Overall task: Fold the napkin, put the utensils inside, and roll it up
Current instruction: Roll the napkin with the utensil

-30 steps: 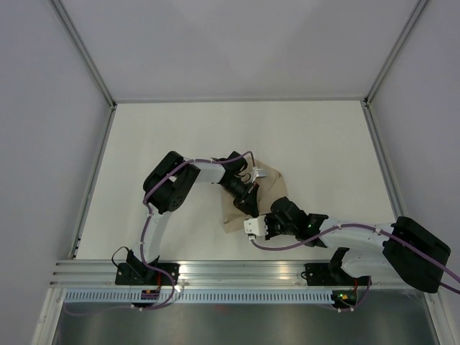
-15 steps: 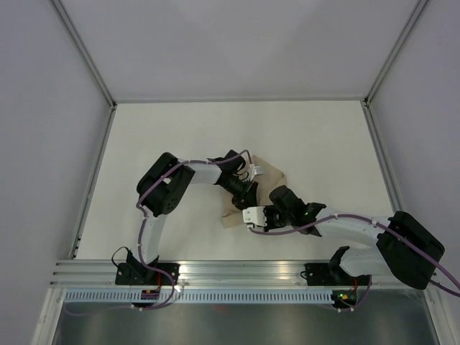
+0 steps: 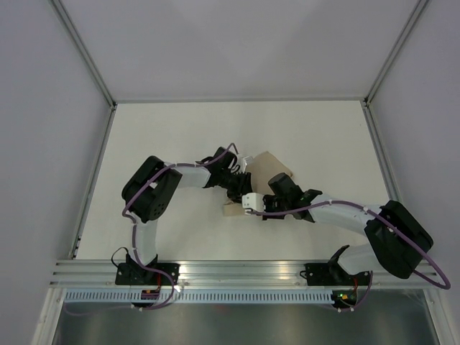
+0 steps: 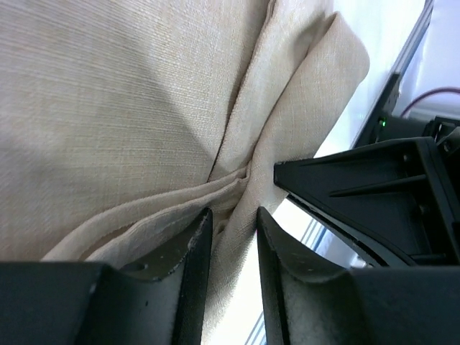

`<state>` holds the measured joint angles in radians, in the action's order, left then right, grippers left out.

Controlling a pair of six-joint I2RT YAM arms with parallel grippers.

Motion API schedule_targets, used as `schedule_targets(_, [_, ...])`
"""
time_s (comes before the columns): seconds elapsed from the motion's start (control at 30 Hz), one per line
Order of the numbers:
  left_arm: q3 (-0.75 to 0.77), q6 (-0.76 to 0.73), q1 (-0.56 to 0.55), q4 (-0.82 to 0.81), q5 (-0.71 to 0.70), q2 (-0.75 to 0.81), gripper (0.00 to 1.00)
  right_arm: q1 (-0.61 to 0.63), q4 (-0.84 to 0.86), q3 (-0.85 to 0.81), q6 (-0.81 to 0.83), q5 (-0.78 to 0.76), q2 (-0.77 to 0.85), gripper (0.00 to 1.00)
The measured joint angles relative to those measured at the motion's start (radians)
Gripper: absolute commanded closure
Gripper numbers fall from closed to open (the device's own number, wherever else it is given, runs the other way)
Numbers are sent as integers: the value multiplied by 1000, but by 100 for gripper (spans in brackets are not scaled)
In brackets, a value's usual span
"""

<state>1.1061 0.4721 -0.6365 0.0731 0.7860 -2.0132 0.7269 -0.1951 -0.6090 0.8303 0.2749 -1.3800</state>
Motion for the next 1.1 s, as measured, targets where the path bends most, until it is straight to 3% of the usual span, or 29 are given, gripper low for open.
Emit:
schedule_targets(0.33, [-100, 66, 66, -142, -160, 139, 48, -2, -4, -11, 2, -18, -11, 94])
schedule_targets(0.7, [-124, 61, 172, -164, -288, 217, 44, -3, 0, -11, 21, -67, -11, 94])
schedule_targets(0.93, [-133, 16, 183, -139, -278, 217, 42, -3, 2, -10, 31, -74, -11, 95])
schedule_targets(1.1, [-188, 11, 214, -192, -177, 207, 41, -3, 27, 1, 40, -89, -11, 95])
